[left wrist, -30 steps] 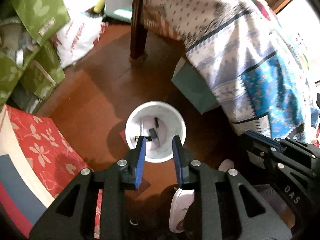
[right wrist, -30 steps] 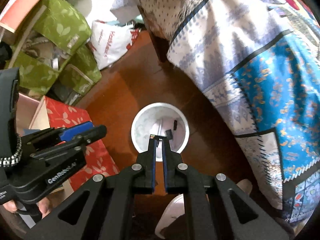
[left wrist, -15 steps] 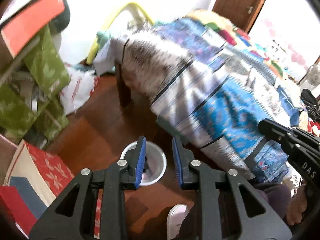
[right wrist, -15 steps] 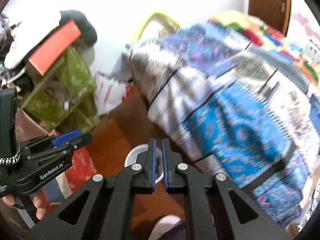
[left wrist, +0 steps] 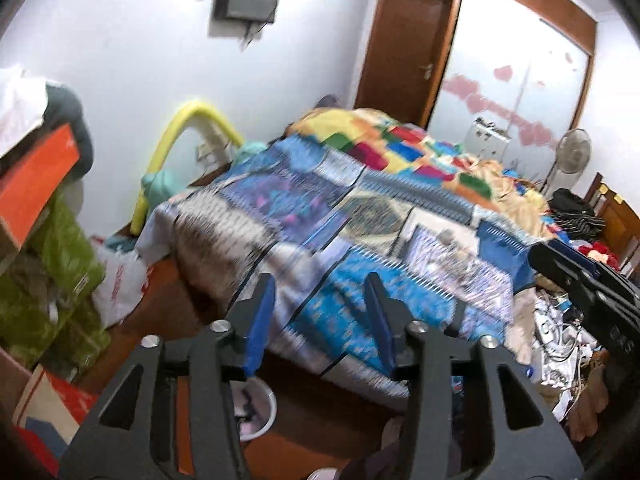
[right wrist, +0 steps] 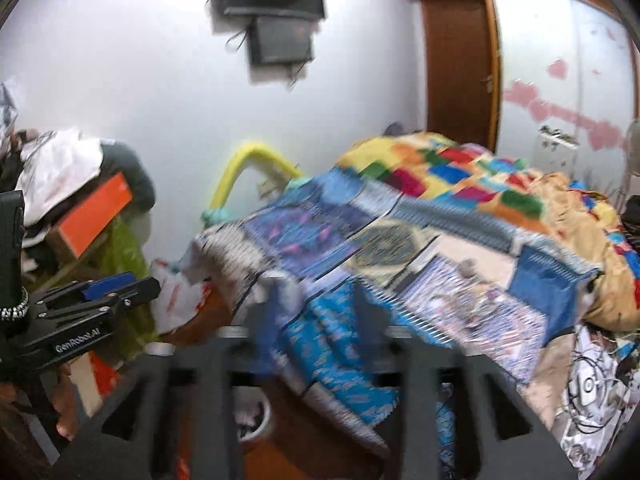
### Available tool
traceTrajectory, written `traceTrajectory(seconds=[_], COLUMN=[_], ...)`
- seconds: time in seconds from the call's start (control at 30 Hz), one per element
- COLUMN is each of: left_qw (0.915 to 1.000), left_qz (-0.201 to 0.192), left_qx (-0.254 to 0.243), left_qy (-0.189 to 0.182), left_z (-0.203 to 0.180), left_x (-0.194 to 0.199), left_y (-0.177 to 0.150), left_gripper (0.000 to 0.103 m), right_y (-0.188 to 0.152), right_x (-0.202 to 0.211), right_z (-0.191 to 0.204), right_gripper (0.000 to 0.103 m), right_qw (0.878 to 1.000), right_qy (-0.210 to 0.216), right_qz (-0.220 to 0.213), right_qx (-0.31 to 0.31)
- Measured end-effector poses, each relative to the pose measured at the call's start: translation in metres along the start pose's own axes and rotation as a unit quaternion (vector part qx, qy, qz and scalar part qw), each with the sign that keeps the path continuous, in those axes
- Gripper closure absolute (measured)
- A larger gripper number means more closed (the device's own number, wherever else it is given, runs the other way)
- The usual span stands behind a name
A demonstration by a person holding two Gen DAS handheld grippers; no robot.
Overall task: Collect trash
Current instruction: 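Move both tools back toward the white cable pile on the bed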
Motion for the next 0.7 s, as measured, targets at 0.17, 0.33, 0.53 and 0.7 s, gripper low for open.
traceTrajectory(seconds=[0.17,0.33,0.53,0.7], left_qw=[0.9995,0.9980,0.9950,0.9910], left_qz=[-0.017,-0.012,0.007,0.038], left_qx=[-0.021,-0.047,-0.076,-0.096], left_qy=[-0.019,-0.041,-0.065,-0.086], left_z=[-0.043,-0.088,-0.140,-0.181], left_x=[-0.005,-0.025,-0.060,-0.103], left_y=[0.023,0.037,0.045,0.046], left_gripper=[0.039,0.038,0.038,0.038], right_y=[0.011,0.010,0.001,-0.011], right_x=[0.021,0.029,0.030,0.022], right_z=[-0.047,-0.096,-0.153,-0.193], right_gripper=[0.041,0.041,0.041,0.041], right_qw=[0.998,0.995,0.990,0.984], right_qy=[-0.046,-0.082,-0.118,-0.148], right_qz=[-0.031,-0.031,-0.017,0.003], right_qx=[-0.023,-0.048,-0.078,-0.096])
Point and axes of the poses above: each gripper's, at about its wrist camera, not at the fingertips, and x roughly against the way its jaws point, z to its left, y to its top, the point moved 8 cm from there along -x, roughly the way its jaws point, and after that the axes turned 6 degrees about z, right-handed, at the moved point
